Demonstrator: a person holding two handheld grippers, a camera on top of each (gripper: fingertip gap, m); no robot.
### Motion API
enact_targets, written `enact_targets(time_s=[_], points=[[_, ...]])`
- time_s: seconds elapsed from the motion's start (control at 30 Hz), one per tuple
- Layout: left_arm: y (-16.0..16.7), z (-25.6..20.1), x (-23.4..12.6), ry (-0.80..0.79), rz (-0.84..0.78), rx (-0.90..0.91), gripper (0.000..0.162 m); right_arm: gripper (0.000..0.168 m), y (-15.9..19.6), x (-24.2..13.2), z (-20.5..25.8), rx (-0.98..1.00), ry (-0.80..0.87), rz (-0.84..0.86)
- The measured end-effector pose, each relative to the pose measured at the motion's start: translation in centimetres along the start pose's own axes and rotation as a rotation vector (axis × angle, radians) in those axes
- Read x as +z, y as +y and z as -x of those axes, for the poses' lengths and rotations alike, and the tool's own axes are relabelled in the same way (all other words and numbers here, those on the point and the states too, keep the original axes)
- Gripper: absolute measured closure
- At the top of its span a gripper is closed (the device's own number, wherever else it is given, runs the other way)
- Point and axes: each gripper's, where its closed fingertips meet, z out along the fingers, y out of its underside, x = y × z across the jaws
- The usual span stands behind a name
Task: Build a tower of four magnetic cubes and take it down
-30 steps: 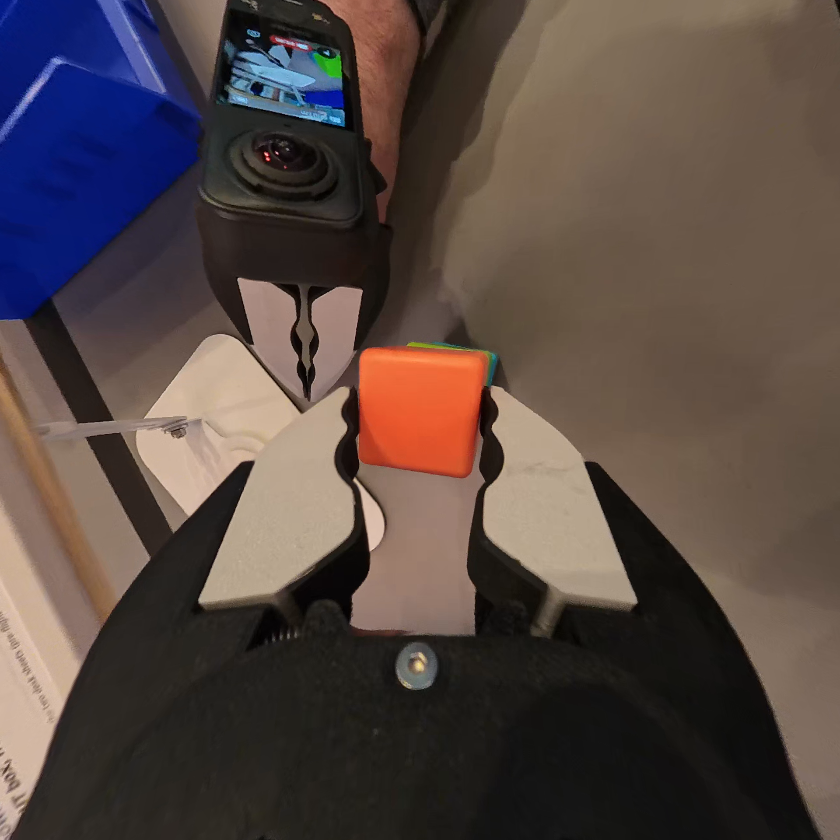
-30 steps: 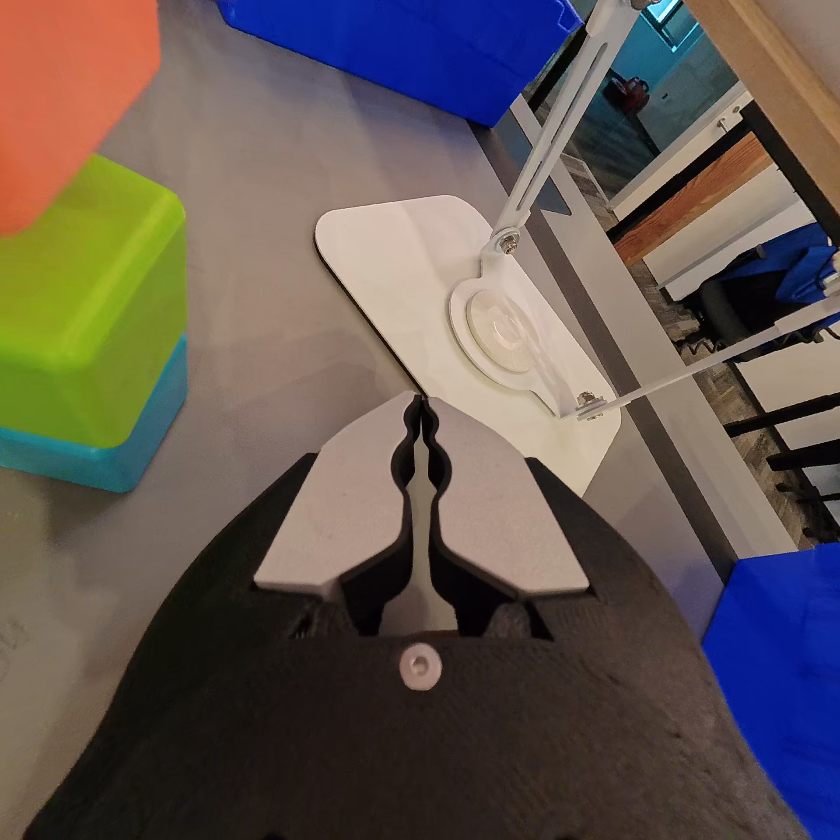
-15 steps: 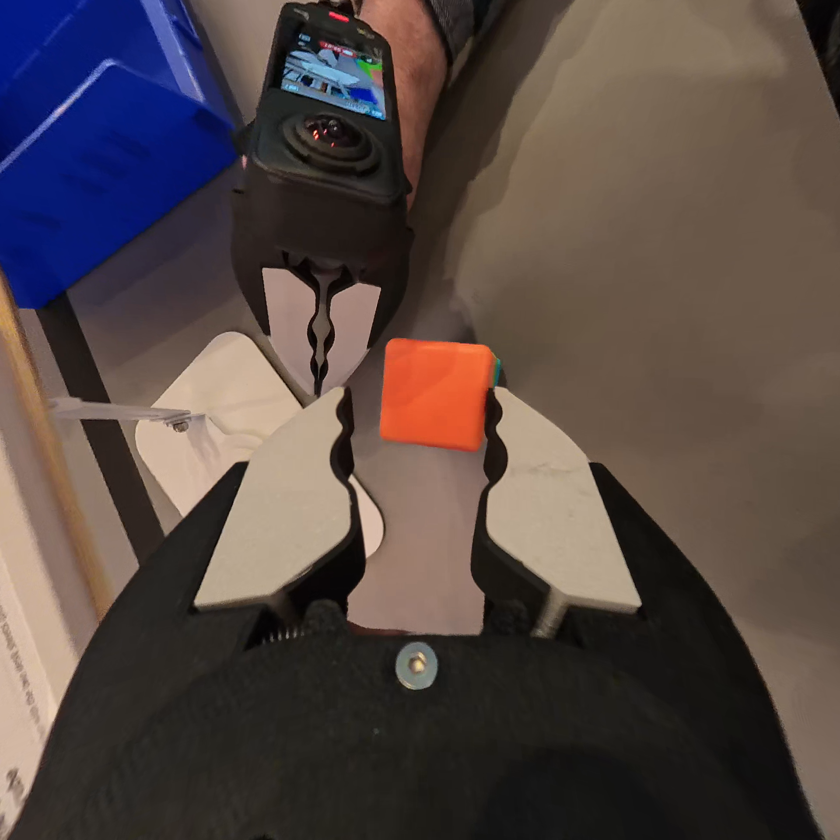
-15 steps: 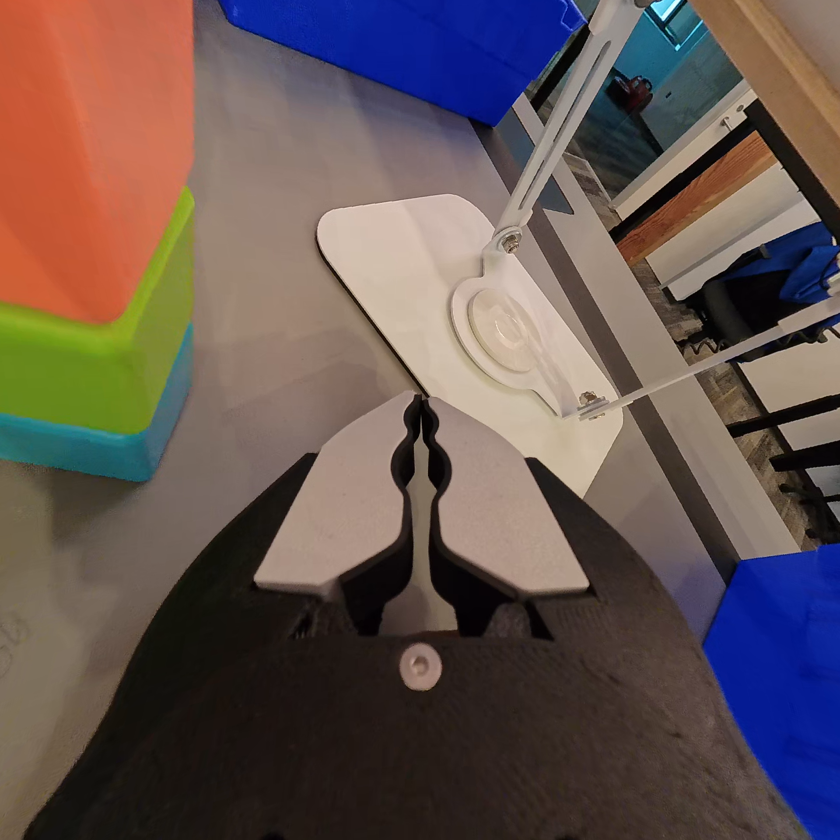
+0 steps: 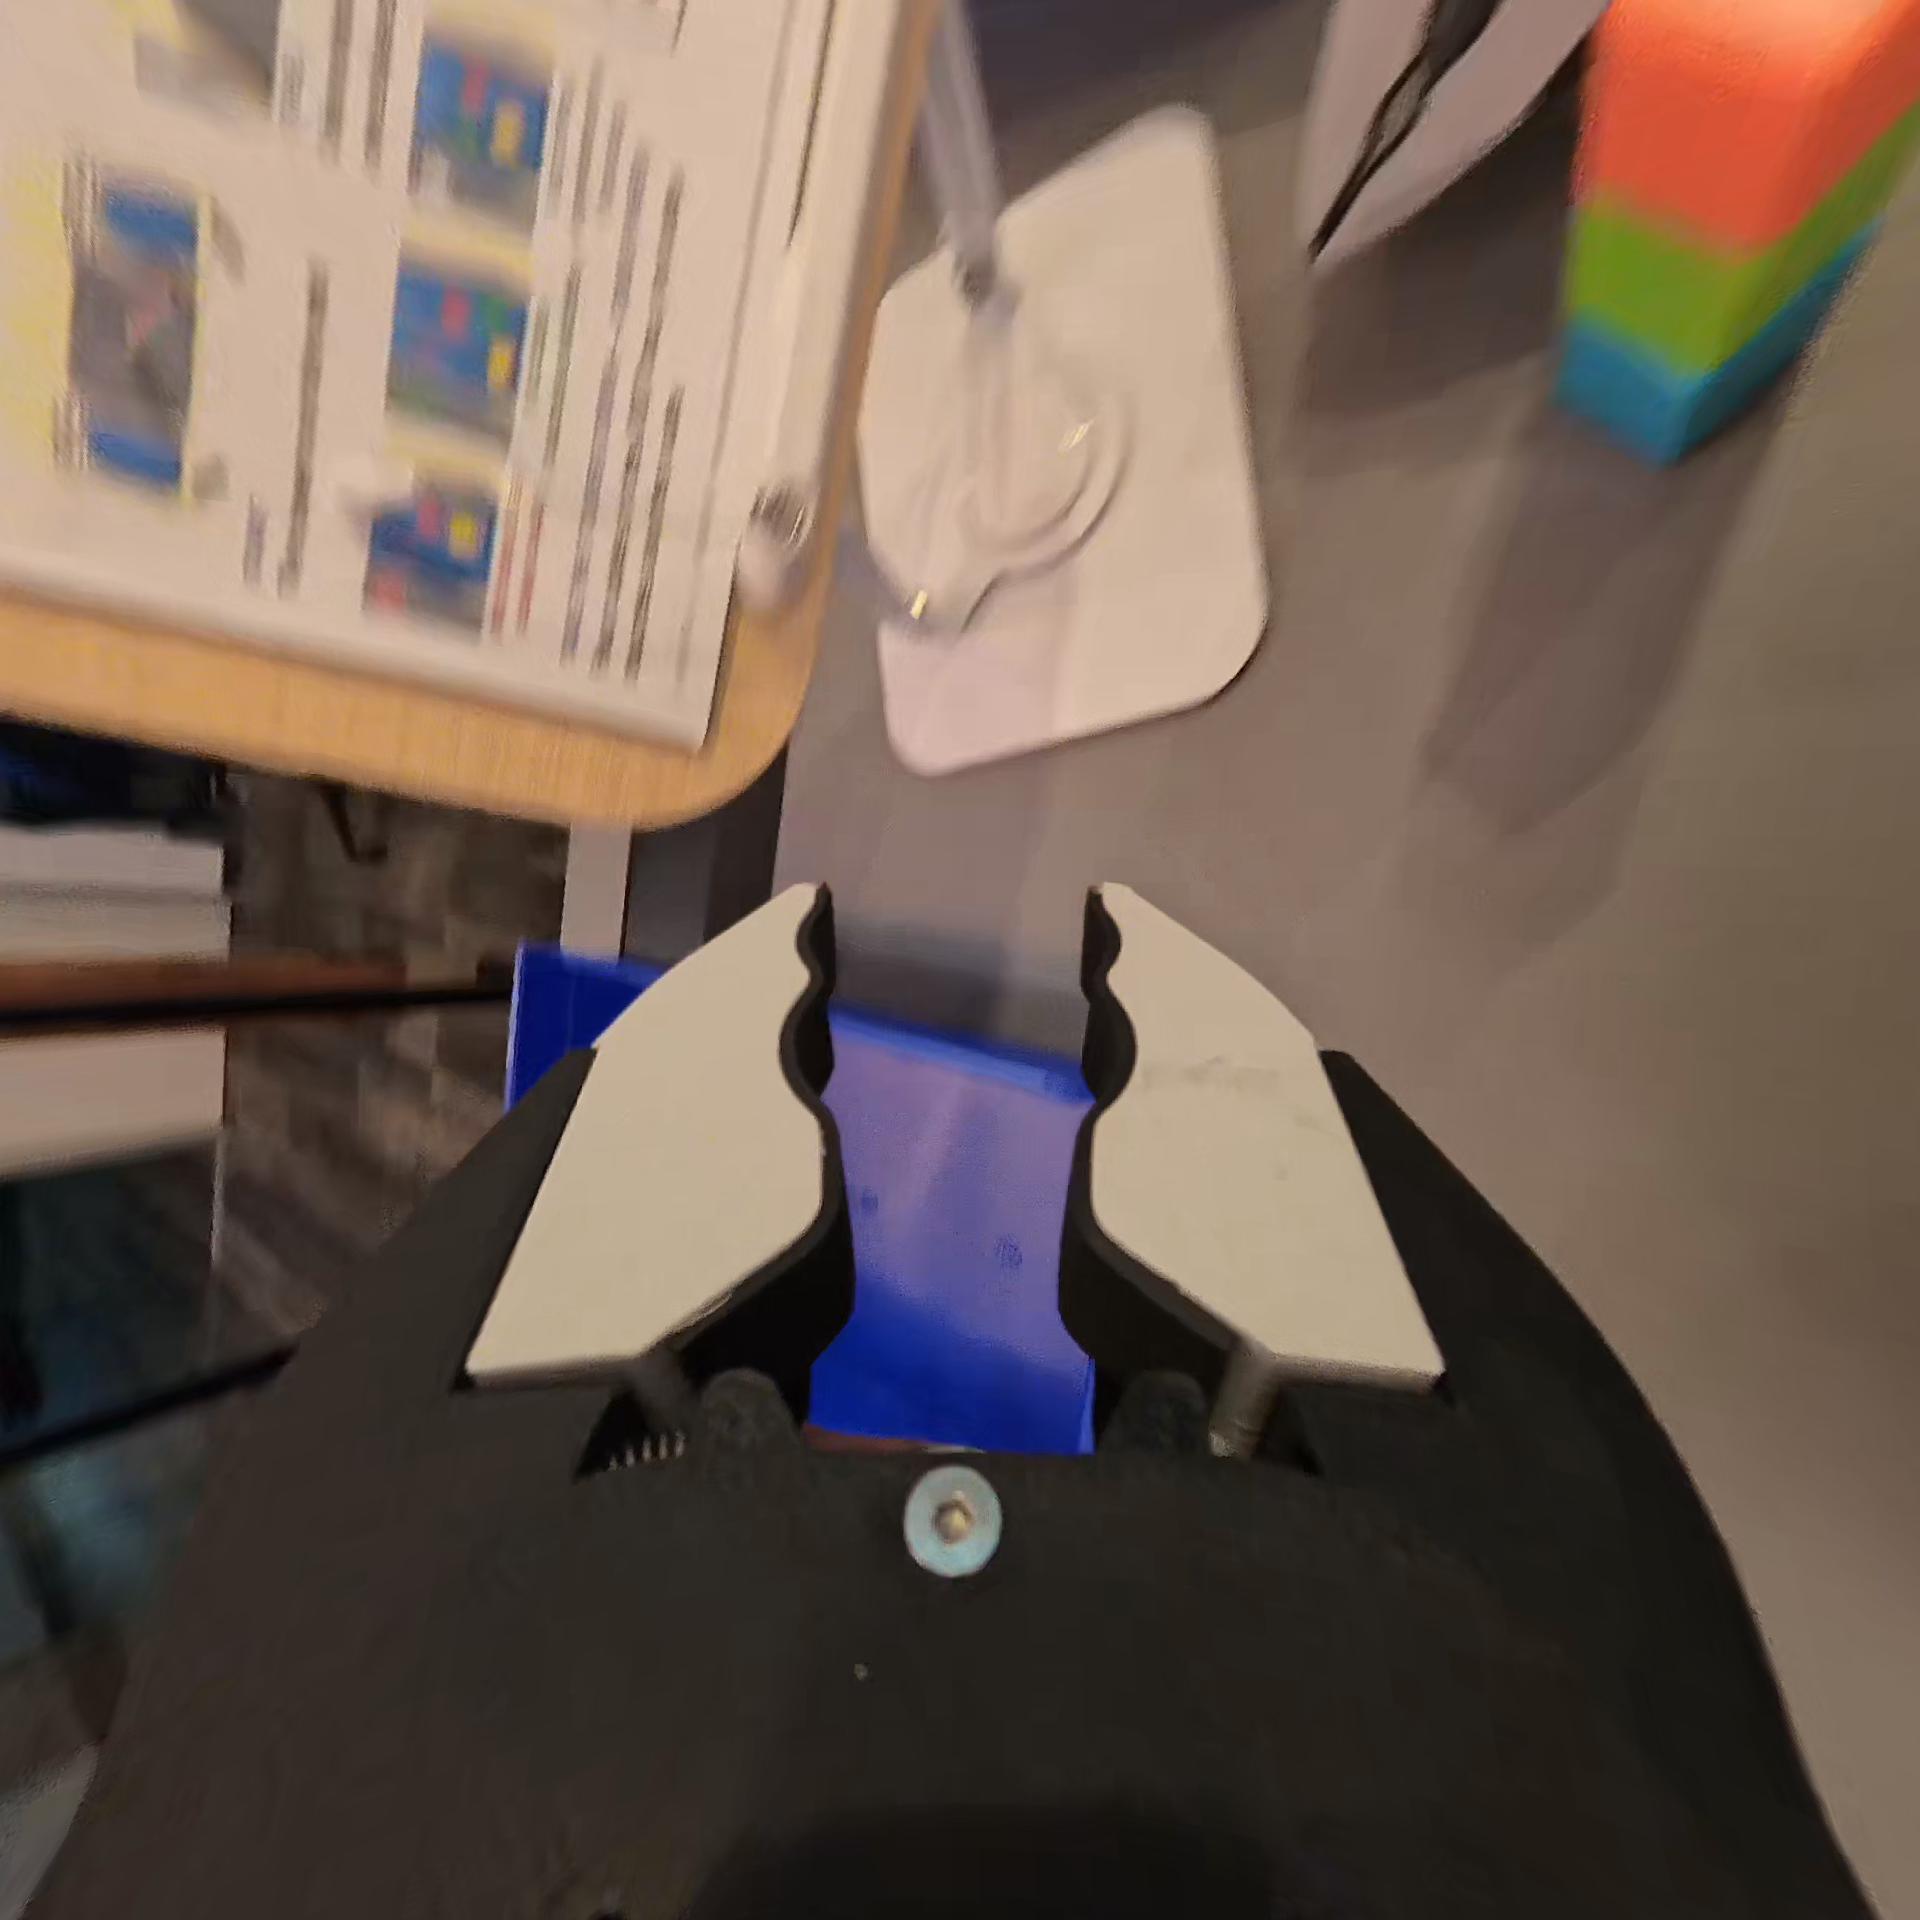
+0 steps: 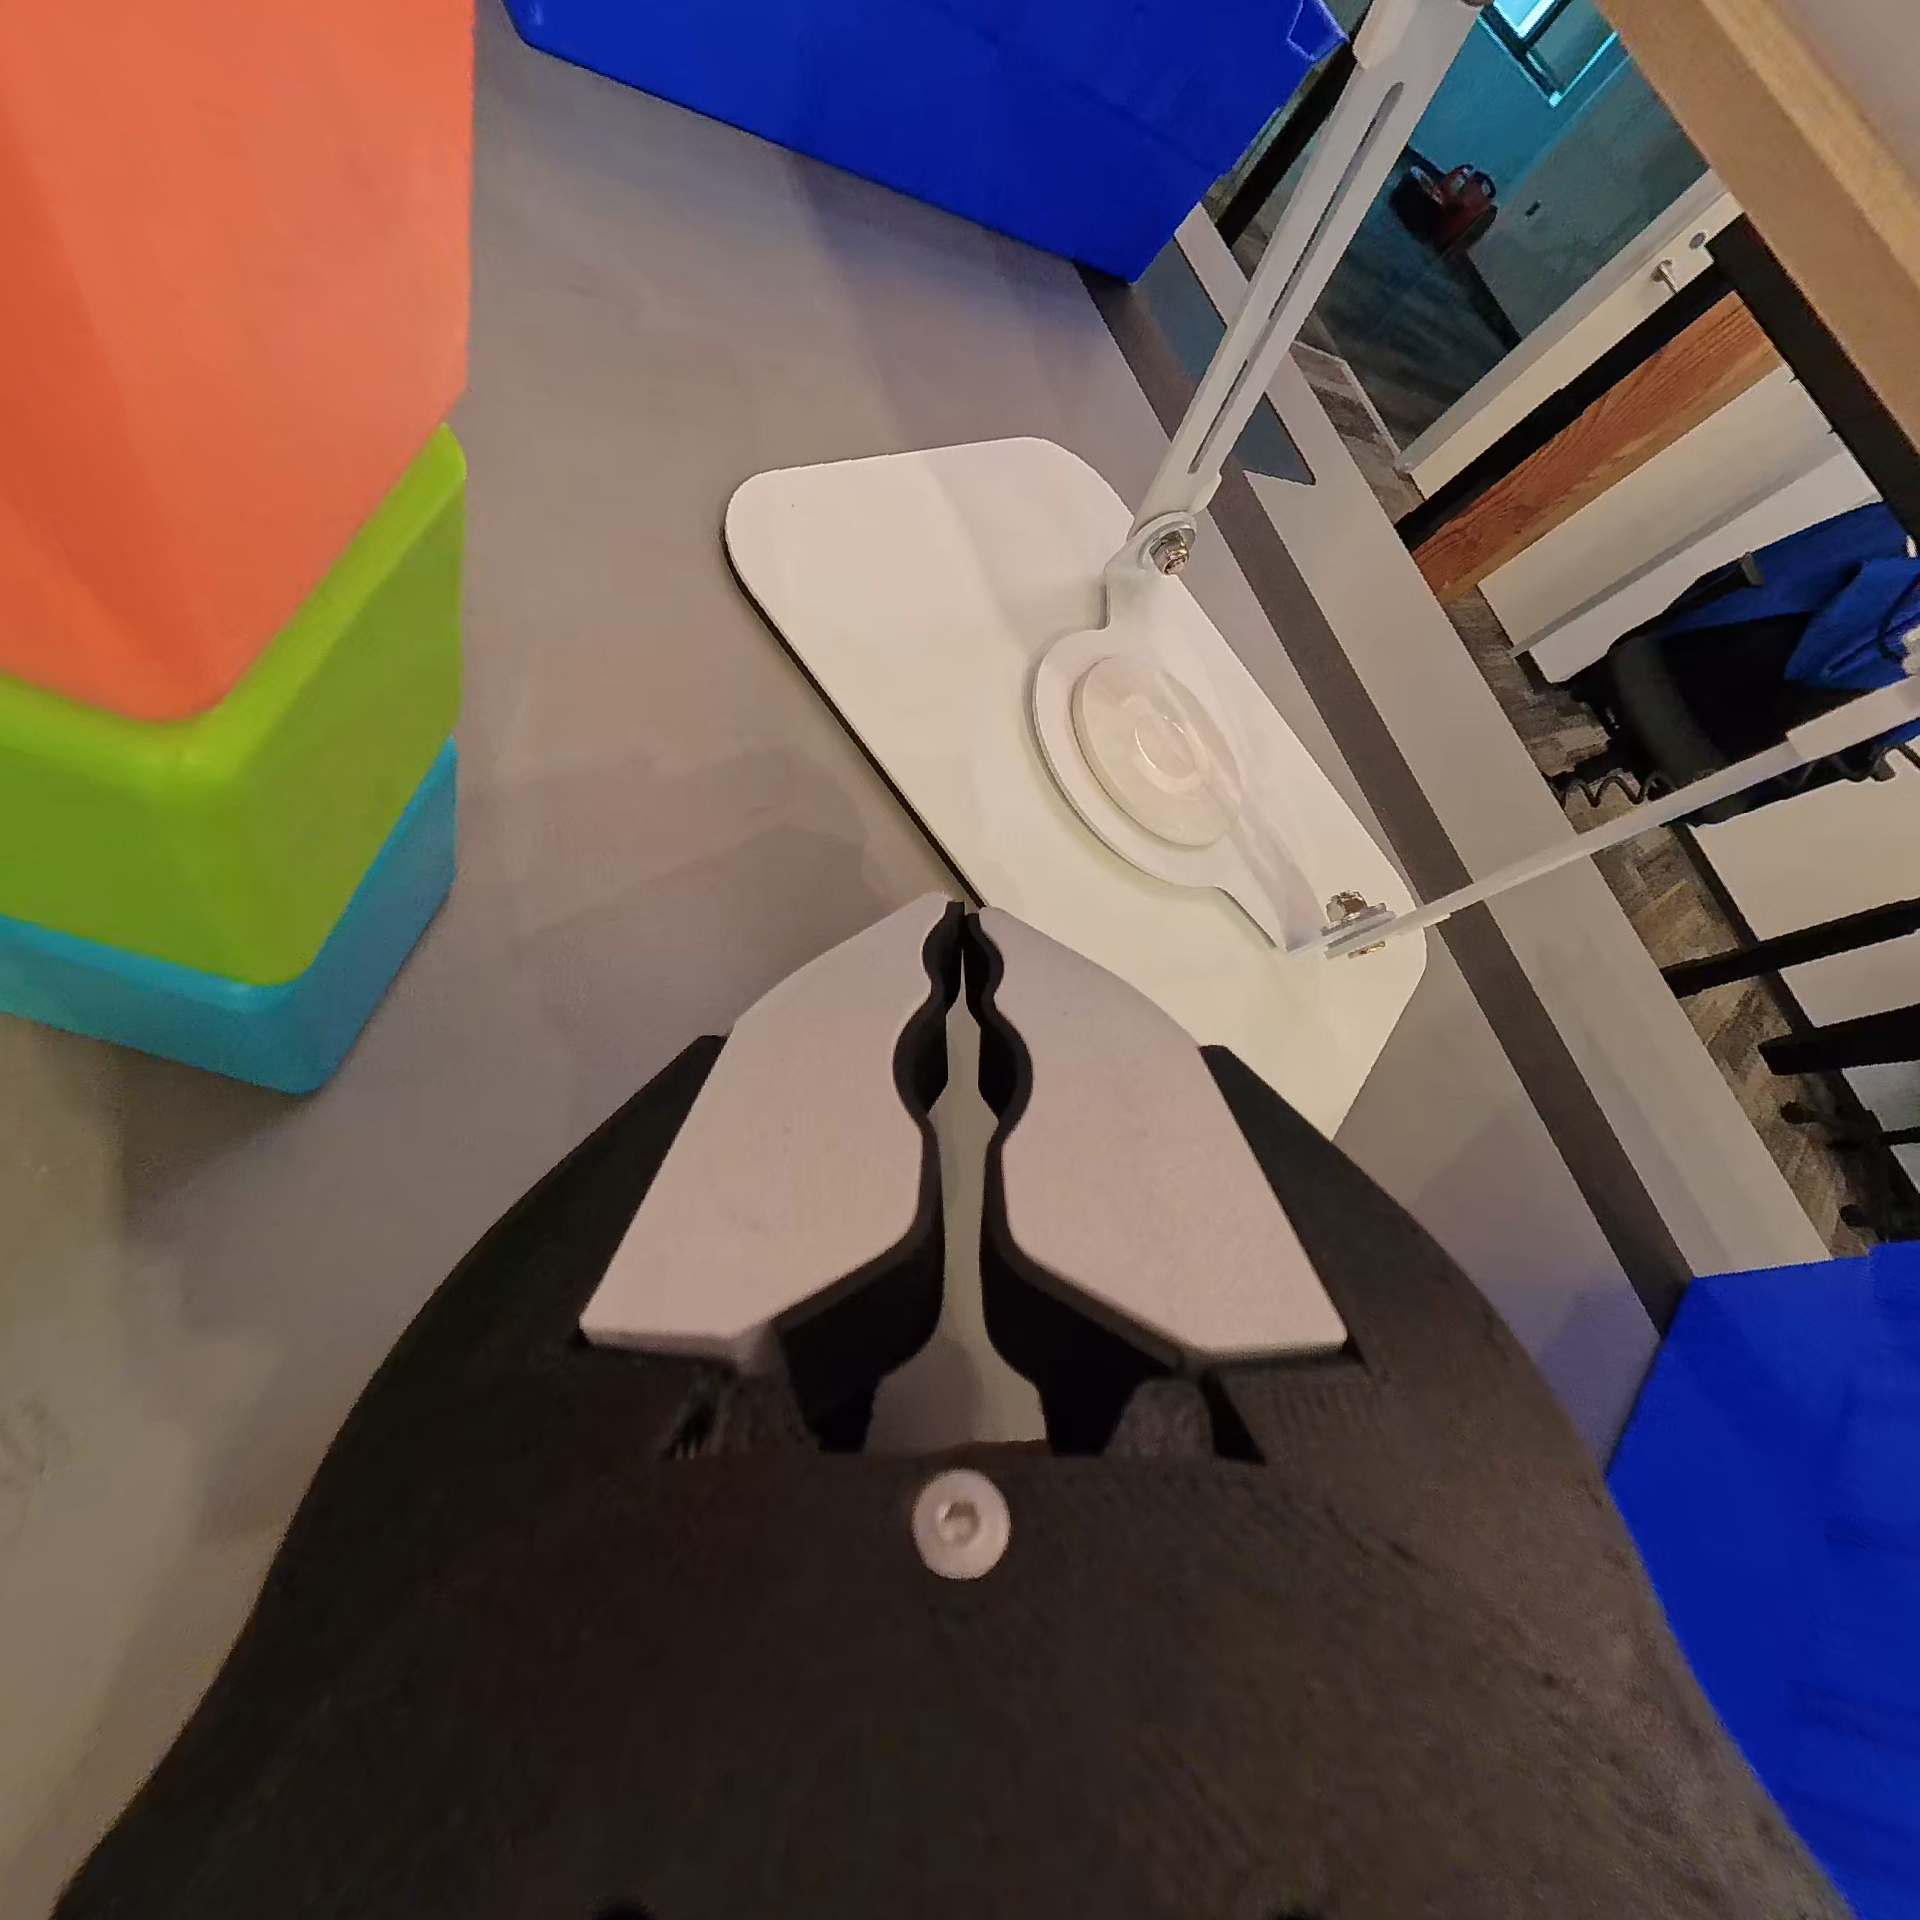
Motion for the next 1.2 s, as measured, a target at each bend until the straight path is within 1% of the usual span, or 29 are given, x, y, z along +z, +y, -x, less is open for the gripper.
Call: enact_targets(time_s=[0.07,0.2,0.23,0.27,0.33,0.4,0.5,0.57,0.63,0.67,0.7,0.8,0.9,0.97,1.07,1.13,1.2], points=[[3.3,1.6,0.3,-0.035,0.064,-0.062,0.109,0.168,0.0,0.0,0.0,0.001,-0.001,0.001],[9.1,4.8,2.2,-0.107,0.179,-0.159,0.107,0.168,0.0,0.0,0.0,0.001,-0.004,0.0],[10.3,5.3,2.8,-0.106,0.198,-0.177,0.112,0.168,0.0,0.0,0.0,0.001,-0.004,0.0],[11.4,5.6,3.6,-0.086,0.214,-0.194,0.113,0.168,0.0,0.0,0.0,0.001,-0.005,0.0],[13.9,6.8,5.0,-0.083,0.272,-0.222,0.11,0.168,0.0,0.0,0.1,0.0,-0.007,0.001],[15.6,7.9,6.5,-0.081,0.291,-0.241,0.109,0.168,0.0,0.0,0.1,0.001,-0.01,0.001],[18.1,9.4,8.0,-0.079,0.361,-0.246,0.107,0.168,0.1,0.0,0.1,0.004,-0.014,0.003],[19.9,10.5,8.9,-0.082,0.421,-0.26,0.1,0.168,0.1,0.0,0.1,0.006,-0.018,0.004],[21.8,11.2,9.8,-0.075,0.48,-0.267,0.097,0.168,0.1,0.0,0.1,0.001,-0.019,0.006],[22.7,11.4,10.2,-0.064,0.516,-0.272,0.093,0.168,0.2,0.0,0.2,-0.002,-0.02,0.006],[23.4,11.8,10.6,-0.058,0.538,-0.282,0.091,0.168,0.1,0.0,0.2,-0.002,-0.021,0.006],[25.1,12.5,11.4,-0.036,0.575,-0.302,0.093,0.168,0.1,0.0,0.2,-0.003,-0.025,0.005],[25.9,12.9,12.4,-0.009,0.573,-0.344,0.093,0.168,0.1,0.0,0.3,-0.005,-0.028,0.004],[27.1,13.0,12.7,-0.003,0.631,-0.314,0.094,0.168,0.1,0.0,0.3,-0.006,-0.03,0.004],[28.3,13.1,12.8,0.012,0.7,-0.286,0.101,0.168,0.1,0.0,0.4,-0.007,-0.033,0.004],[28.3,12.9,13.0,0.039,0.701,-0.319,0.106,0.168,0.1,0.0,0.4,-0.008,-0.035,0.004],[28.6,13.1,13.2,0.037,0.719,-0.298,0.109,0.168,0.1,0.0,0.4,-0.009,-0.038,0.004]])
